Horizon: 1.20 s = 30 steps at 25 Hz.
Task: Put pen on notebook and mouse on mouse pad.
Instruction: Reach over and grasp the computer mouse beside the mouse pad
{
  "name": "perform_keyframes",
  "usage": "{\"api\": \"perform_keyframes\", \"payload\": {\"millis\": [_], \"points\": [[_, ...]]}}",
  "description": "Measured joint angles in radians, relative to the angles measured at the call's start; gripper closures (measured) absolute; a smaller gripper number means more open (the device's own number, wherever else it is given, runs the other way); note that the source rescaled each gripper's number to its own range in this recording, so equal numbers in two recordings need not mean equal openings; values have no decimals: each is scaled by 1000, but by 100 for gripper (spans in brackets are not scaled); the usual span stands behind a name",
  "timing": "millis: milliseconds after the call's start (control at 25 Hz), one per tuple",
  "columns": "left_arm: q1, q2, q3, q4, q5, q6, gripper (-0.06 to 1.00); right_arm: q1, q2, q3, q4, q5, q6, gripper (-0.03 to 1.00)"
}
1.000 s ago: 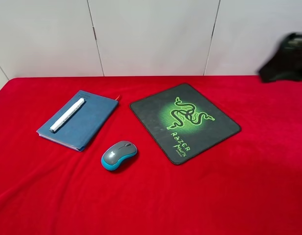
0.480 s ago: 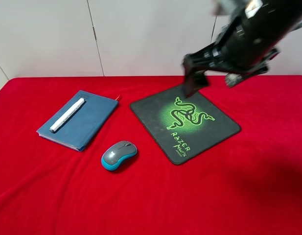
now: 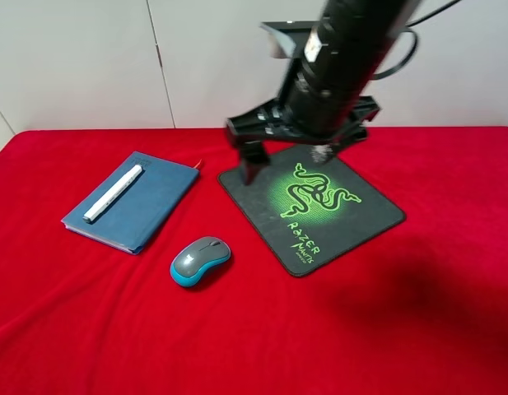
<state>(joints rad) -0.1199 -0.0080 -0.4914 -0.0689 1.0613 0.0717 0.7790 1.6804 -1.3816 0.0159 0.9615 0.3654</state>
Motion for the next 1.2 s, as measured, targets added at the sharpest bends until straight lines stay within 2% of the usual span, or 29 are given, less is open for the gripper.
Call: {"api": "perform_keyframes", "payload": {"millis": [440, 600, 800, 1200], "points": [[0, 0, 0, 0, 0, 0, -5, 80, 207, -217, 8, 61, 253, -3], [0, 0, 0, 0, 0, 0, -5, 114, 272, -274, 12, 62, 413, -3], [0, 0, 0, 0, 0, 0, -5, 138, 343, -298, 43, 58, 595, -3], [0, 0, 0, 0, 0, 0, -5, 139, 471, -298, 146, 15, 759, -3]]}}
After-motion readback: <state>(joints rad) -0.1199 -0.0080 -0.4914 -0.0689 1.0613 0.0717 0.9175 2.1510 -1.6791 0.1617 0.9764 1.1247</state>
